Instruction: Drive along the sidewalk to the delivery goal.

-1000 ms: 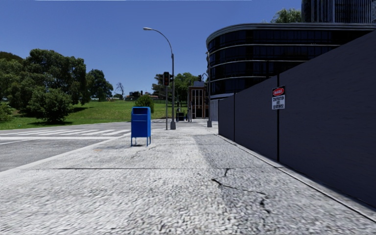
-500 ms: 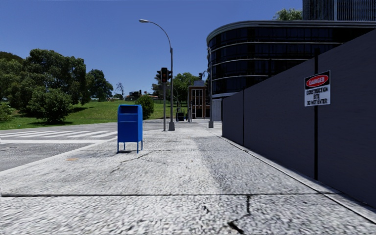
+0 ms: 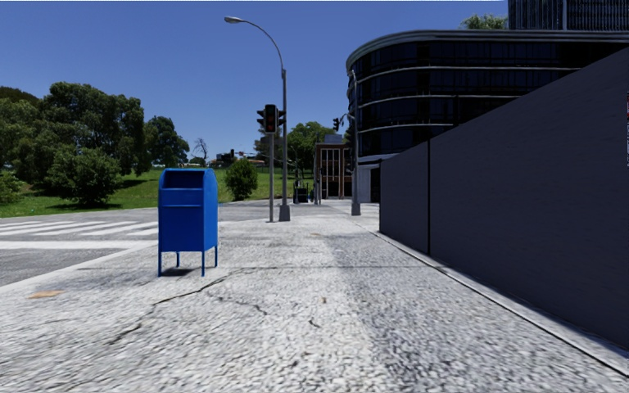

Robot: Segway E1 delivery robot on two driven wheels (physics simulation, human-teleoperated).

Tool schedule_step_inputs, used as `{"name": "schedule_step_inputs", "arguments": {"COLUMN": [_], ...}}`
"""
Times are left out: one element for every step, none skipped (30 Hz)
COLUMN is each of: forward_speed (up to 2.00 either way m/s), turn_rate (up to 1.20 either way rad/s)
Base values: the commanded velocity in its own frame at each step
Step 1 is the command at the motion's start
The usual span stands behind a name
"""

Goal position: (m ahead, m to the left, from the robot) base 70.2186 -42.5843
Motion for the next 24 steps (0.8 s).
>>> {"name": "schedule_step_inputs", "arguments": {"forward_speed": [2.0, 2.0, 2.0, 2.0, 2.0, 2.0, 2.0, 2.0, 2.0, 2.0, 2.0, 2.0, 2.0, 2.0, 2.0, 2.0, 2.0, 2.0, 2.0, 2.0, 2.0, 2.0, 2.0, 2.0], "turn_rate": [0.0, 0.0, 0.0, 0.0, 0.0, 0.0, 0.0, 0.0, 0.0, 0.0, 0.0, 0.0, 0.0, 0.0, 0.0, 0.0, 0.0, 0.0, 0.0, 0.0, 0.0, 0.0, 0.0, 0.0]}}
